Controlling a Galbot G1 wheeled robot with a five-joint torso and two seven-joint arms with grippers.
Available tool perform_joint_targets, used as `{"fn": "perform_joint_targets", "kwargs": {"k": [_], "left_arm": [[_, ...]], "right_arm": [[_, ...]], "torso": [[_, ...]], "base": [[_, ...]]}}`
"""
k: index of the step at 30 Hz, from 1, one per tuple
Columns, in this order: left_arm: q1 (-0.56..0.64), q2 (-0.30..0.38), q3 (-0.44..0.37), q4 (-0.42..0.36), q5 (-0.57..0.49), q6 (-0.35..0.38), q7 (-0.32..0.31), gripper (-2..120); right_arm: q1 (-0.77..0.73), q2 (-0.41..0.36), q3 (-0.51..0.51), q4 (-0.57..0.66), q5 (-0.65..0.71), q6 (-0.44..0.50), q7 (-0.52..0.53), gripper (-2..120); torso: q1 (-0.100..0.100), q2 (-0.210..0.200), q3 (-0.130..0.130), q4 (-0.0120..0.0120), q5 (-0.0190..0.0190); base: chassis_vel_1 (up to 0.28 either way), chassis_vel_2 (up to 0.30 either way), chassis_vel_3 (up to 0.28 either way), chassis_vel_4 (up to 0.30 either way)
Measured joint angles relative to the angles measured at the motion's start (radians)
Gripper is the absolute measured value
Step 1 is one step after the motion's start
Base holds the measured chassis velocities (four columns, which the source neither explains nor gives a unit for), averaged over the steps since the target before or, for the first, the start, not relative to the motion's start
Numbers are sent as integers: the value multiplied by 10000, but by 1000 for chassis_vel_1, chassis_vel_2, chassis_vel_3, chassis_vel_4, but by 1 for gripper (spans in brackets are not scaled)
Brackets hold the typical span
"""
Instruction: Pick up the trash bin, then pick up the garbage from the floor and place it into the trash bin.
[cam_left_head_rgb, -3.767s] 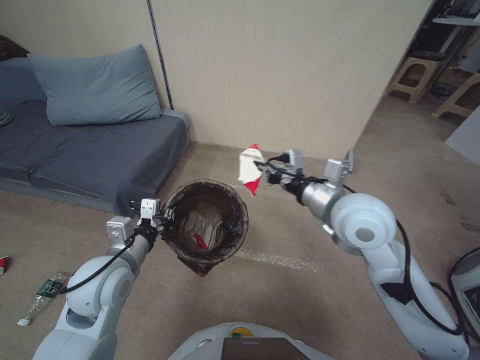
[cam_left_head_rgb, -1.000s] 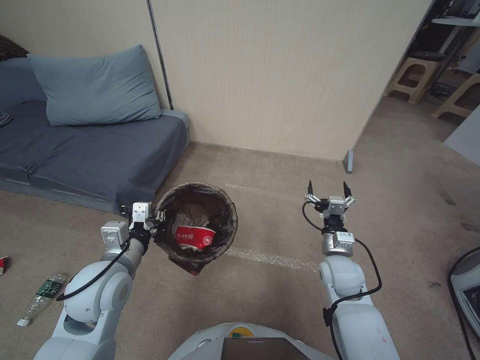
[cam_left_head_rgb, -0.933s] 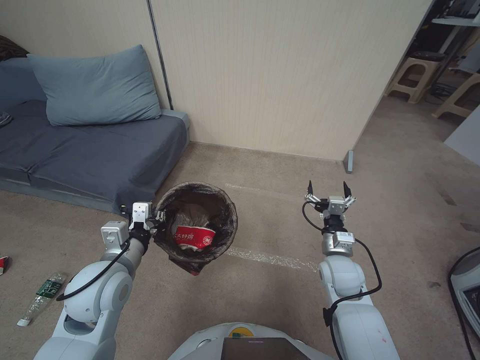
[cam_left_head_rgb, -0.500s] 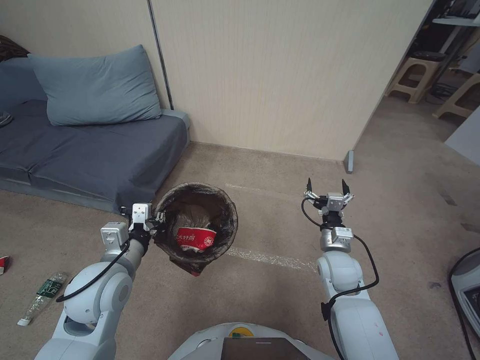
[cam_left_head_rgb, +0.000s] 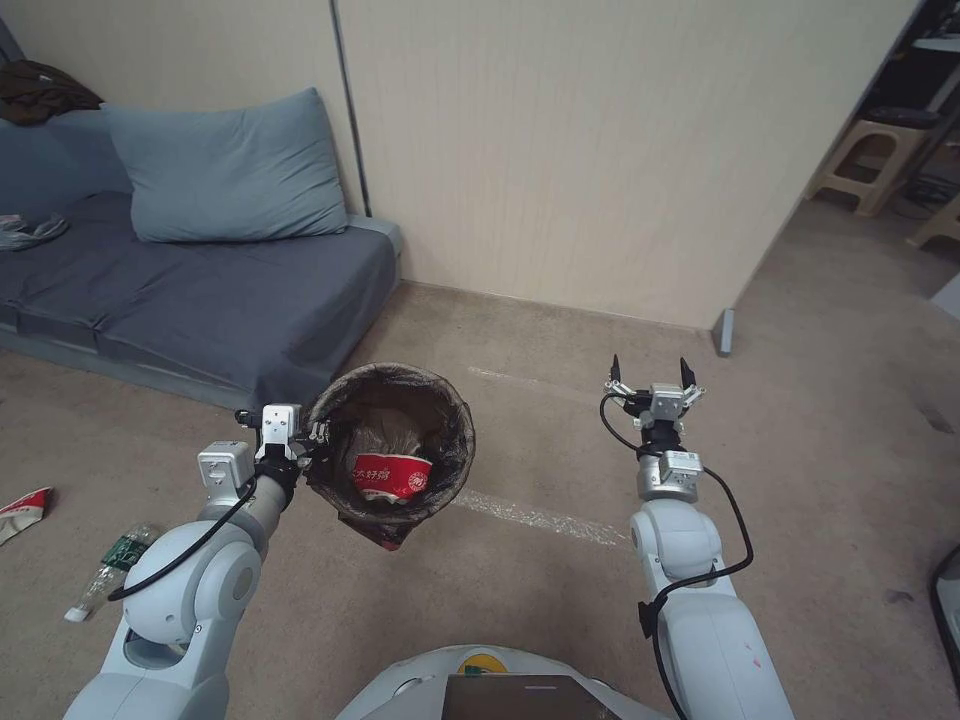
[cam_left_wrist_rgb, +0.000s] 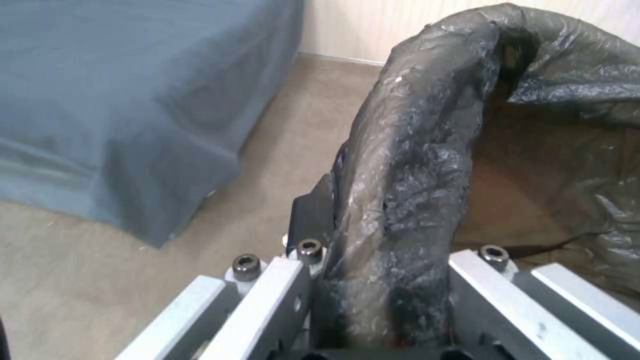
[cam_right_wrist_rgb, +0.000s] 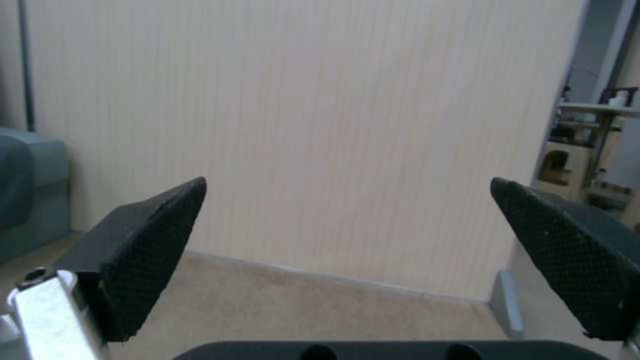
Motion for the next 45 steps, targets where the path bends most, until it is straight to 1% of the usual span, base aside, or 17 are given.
{"fn": "perform_joint_targets", "kwargs": {"k": [7,16,21,24,28,39,45], "left_arm": [[3,27,-19,-37,-125,43,-67,5],[4,49,-21,-51,-174,55,-91,5],[0,63,-46,-51,-212,55,-89,5],[-5,63,-70,-53,-238,55,-90,5],[-9,61,-82,-52,-259,55,-90,5],[-25,57,-140,-41,-296,52,-95,5],[-46,55,-153,-19,-308,50,-88,5]], "right_arm": [[13,40,-29,-26,-32,-1,0,100],[-22,66,-32,-27,-54,-1,0,100],[-30,101,-31,-24,-67,-1,0,100],[-41,132,-35,-27,-97,-1,-2,100],[-41,155,-29,-56,-129,5,-4,100],[-8,152,-13,-64,-123,6,-5,100],[-10,183,-30,-80,-122,10,-5,100]], "torso": [[0,-1,0,-3,0],[1,-1,0,1,0],[0,-1,0,-3,0],[0,-1,0,1,0],[0,-1,0,-3,1],[0,-1,0,1,1],[0,-1,0,-3,0]], "base": [[72,68,76,79],[94,104,101,99],[119,110,119,109],[115,114,105,112],[109,112,112,118],[133,126,134,137],[124,112,119,120]]}}
